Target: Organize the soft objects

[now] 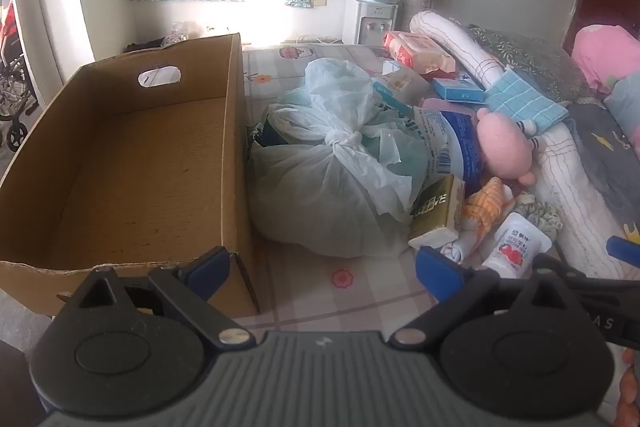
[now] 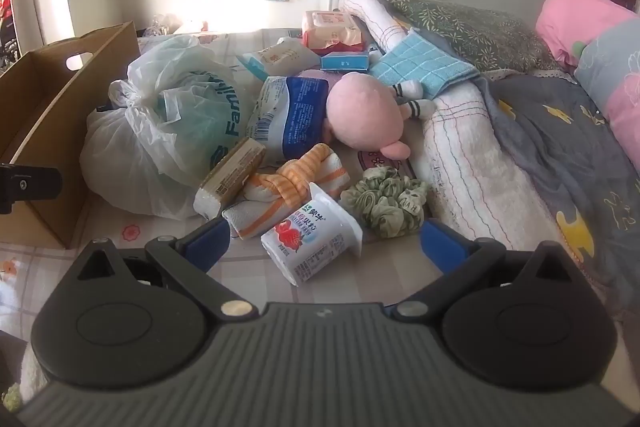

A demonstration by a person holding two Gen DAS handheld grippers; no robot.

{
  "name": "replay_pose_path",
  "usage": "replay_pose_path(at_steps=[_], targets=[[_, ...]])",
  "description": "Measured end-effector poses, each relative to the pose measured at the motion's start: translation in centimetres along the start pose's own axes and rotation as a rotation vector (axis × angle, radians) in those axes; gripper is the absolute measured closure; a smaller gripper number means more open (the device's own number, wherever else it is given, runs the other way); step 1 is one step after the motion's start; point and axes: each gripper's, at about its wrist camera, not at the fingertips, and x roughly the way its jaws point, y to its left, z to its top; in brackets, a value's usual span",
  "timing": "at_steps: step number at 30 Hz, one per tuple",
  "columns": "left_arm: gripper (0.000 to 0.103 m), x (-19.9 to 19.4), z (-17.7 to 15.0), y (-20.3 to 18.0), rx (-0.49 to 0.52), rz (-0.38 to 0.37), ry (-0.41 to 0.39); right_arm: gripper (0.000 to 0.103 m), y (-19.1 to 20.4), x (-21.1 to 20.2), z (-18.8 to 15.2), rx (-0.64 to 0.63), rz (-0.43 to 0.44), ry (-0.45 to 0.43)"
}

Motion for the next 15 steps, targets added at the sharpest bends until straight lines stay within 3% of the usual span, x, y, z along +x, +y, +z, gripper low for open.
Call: replay_pose_path(at_steps=[8,10,15], targets=[[0.003,0.8,0.1,1.4,-0.04,-0.005,0.04,0.001,0.4,0.9,1.1,0.005,0.045,0.029],[0.003,1.0,0.1,1.8,-0.051,-0.003,0.051,0.001,0.7,-0.9,0.1,-0.007,0.049,-0.029],[0.003,0.7,0.0,1.5,-0.061,0.019,0.053,0.001,0.7,-0.4,0.5,-0.002,0.06,-0.018]])
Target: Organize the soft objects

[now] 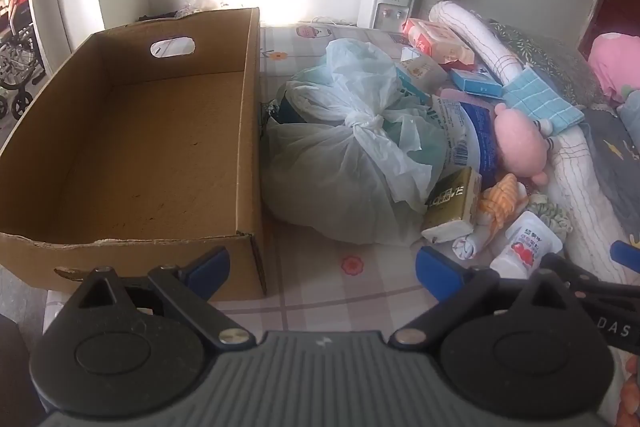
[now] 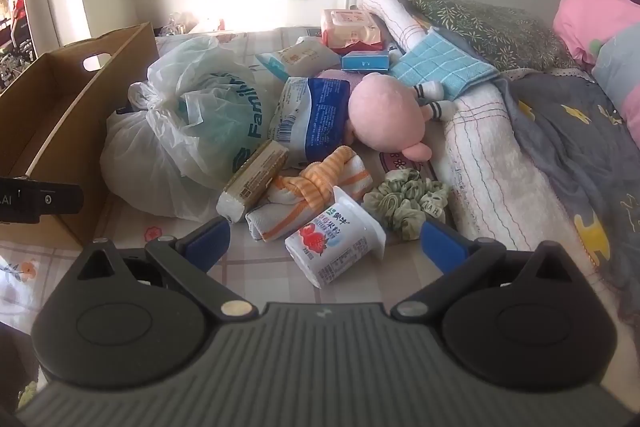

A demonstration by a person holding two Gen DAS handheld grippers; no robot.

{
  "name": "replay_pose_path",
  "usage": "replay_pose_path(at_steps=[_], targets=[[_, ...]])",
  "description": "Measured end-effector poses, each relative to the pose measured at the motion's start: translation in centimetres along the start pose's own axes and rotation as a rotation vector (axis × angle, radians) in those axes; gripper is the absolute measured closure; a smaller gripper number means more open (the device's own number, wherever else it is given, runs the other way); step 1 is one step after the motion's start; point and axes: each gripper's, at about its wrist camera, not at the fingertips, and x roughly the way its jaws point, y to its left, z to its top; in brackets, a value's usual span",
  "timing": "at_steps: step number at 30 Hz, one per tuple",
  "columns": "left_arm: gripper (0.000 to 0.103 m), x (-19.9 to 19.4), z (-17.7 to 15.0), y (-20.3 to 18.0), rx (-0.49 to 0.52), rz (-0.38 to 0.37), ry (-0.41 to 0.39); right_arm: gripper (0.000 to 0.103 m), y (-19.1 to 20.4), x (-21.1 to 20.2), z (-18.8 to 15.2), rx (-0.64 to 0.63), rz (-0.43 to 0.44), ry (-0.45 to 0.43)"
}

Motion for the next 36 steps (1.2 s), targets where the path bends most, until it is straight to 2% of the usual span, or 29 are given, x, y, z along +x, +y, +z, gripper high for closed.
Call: replay_pose_path(at_steps=[36], targets=[[0.003,0.33,-0.08,-0.23,0.02,0.009,0.002,0.001,0.26,0.38,0.29,0.013,0.004,0.027]])
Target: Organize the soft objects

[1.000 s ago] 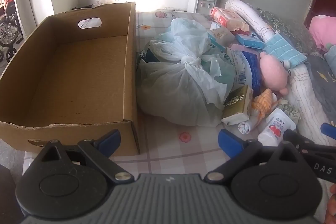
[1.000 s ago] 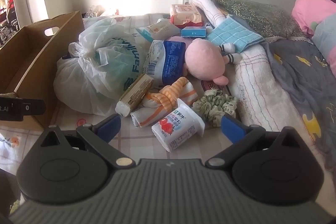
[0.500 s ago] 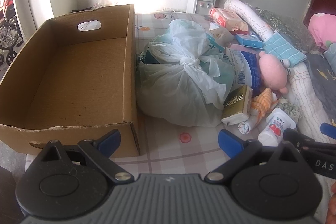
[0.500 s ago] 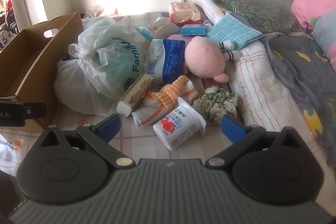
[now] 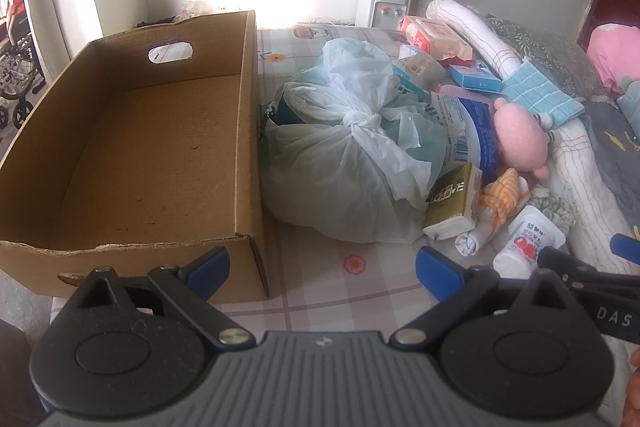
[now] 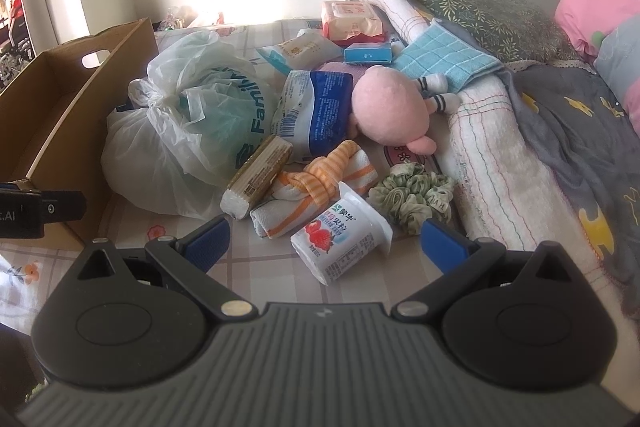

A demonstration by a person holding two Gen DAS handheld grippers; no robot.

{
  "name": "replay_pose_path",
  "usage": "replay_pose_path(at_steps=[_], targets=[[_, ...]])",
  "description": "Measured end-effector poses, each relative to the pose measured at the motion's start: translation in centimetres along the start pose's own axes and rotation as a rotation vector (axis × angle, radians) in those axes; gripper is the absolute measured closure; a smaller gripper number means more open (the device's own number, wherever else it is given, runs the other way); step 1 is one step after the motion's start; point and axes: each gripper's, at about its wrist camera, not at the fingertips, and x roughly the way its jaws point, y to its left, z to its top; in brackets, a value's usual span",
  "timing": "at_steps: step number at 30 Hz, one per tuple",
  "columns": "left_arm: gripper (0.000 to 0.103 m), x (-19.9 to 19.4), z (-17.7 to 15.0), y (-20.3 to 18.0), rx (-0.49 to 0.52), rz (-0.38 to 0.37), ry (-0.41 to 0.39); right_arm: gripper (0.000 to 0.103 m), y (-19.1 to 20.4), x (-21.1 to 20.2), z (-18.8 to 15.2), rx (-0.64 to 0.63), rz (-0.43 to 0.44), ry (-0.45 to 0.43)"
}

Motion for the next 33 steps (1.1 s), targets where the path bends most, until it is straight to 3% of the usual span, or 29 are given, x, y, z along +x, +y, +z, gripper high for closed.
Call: replay_pose_path(at_steps=[33], targets=[[0.003,0.96,-0.06,0.04,0.006,0.009,0.019,0.001,0.48,0.99,-0.06,-0.014,0.001,0.014]])
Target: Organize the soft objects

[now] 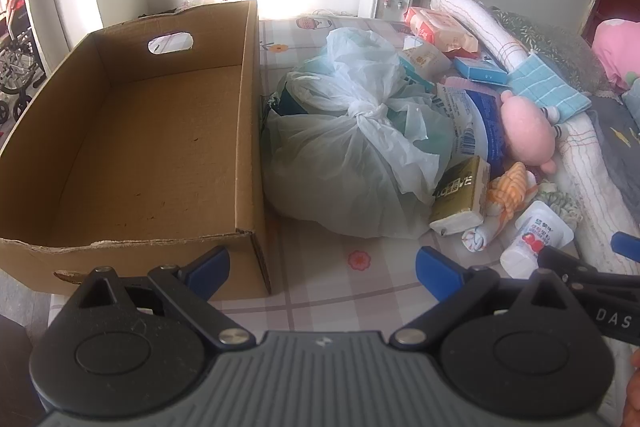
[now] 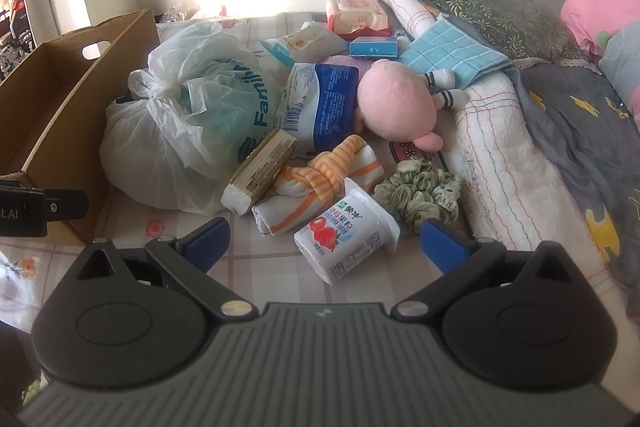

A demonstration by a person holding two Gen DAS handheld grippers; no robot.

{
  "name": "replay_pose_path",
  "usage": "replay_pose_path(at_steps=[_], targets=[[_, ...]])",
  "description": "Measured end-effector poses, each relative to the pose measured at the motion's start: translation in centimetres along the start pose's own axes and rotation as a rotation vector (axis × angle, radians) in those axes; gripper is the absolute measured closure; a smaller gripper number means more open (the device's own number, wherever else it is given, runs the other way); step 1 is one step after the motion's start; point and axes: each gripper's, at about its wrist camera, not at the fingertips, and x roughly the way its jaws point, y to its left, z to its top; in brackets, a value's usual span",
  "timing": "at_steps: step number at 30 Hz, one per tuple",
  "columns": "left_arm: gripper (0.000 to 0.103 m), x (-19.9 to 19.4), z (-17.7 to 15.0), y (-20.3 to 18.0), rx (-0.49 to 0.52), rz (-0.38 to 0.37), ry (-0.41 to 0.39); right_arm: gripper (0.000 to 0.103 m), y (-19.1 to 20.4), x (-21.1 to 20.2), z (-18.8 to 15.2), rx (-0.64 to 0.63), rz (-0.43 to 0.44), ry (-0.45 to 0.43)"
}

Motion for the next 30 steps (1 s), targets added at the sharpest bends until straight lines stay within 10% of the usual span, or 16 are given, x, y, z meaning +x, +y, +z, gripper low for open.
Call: replay_pose_path(at_steps=[30], targets=[[0.003,-0.9,1.4,-6.7,0.24,-0.158,-0.094,0.001,-8.6,-0.8,0.7,0.231,0.045,-0.165]])
